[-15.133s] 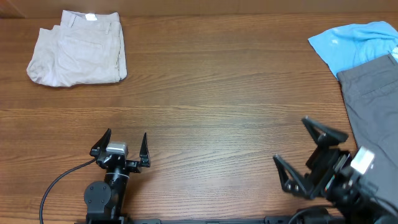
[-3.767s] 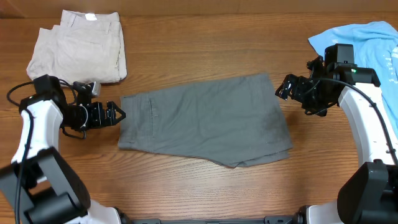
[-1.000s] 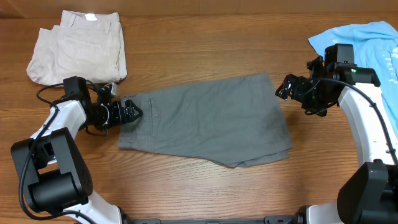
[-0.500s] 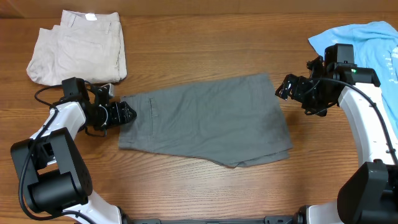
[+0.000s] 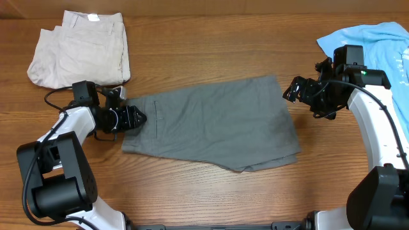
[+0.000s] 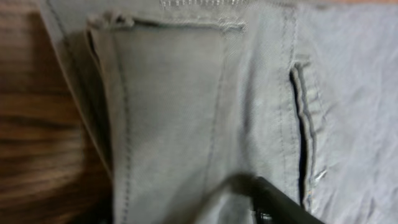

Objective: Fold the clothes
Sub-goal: 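Lift and fold the left end rightward over the pants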

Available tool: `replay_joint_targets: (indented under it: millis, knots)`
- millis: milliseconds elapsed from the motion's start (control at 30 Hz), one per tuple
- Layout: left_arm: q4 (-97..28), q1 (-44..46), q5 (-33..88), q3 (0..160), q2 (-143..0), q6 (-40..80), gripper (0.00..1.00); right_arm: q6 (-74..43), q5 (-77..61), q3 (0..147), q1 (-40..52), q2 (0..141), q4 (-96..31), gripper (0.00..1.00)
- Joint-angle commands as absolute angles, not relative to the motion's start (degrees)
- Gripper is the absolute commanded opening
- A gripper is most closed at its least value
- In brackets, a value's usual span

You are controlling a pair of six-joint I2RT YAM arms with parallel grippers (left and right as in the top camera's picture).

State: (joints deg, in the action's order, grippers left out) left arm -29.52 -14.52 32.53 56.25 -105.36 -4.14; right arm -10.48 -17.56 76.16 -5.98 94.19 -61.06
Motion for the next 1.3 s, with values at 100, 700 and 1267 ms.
replay_joint_targets:
  millis: [100, 700, 1267]
  knots:
    - [-30.8, -13.5, 29.4, 53.0, -109.6, -3.4, 0.11, -10.4, -17.4, 76.2, -6.1, 94.0, -60.9, 1.00]
    - [-51.1, -17.1, 13.8, 70.8, -109.6, 6.5, 0.04, -10.4, -17.4, 76.2, -6.1, 94.0, -60.9, 1.00]
    - [-83.3, -14.9, 5.8, 109.5, -109.6, 9.2, 0.04, -10.5, -17.4, 76.2, -6.1, 94.0, -60.9, 1.00]
